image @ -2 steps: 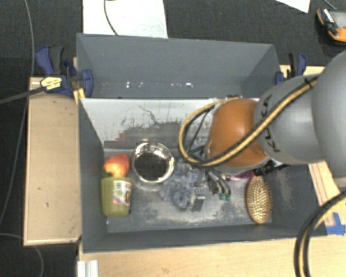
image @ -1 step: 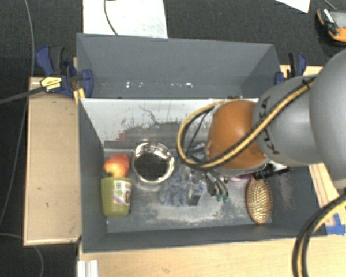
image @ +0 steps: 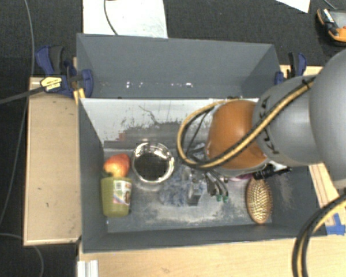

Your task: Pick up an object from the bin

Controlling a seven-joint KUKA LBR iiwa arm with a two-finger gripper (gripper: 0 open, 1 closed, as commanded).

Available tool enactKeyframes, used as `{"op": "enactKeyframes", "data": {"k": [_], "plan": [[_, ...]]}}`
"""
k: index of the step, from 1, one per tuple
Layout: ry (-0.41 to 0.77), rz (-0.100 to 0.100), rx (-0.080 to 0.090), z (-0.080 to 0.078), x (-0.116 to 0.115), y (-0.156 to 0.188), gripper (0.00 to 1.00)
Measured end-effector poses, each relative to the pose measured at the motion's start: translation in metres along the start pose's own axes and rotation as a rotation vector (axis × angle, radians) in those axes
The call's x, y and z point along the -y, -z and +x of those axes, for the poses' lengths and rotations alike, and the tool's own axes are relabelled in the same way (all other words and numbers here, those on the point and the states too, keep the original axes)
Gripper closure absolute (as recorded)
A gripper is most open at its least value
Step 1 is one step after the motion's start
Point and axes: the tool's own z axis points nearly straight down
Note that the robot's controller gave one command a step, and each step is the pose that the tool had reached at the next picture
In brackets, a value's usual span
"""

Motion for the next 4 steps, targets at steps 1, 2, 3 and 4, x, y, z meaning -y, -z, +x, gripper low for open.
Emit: {"op": "enactKeyframes", "data": {"k": [1, 2, 3, 4], "plan": [[-0.001, 0.000, -0.002, 0.001, 0.000, 0.010, 1.00], [-0.001, 0.000, -0.009, 0.002, -0.001, 0.040, 1.00], [-0.002, -0.001, 0.000, -0.001, -0.001, 0.079, 1.00], [-0.003, -0.001, -0.003, -0.001, -0.001, 0.099, 1.00]]}}
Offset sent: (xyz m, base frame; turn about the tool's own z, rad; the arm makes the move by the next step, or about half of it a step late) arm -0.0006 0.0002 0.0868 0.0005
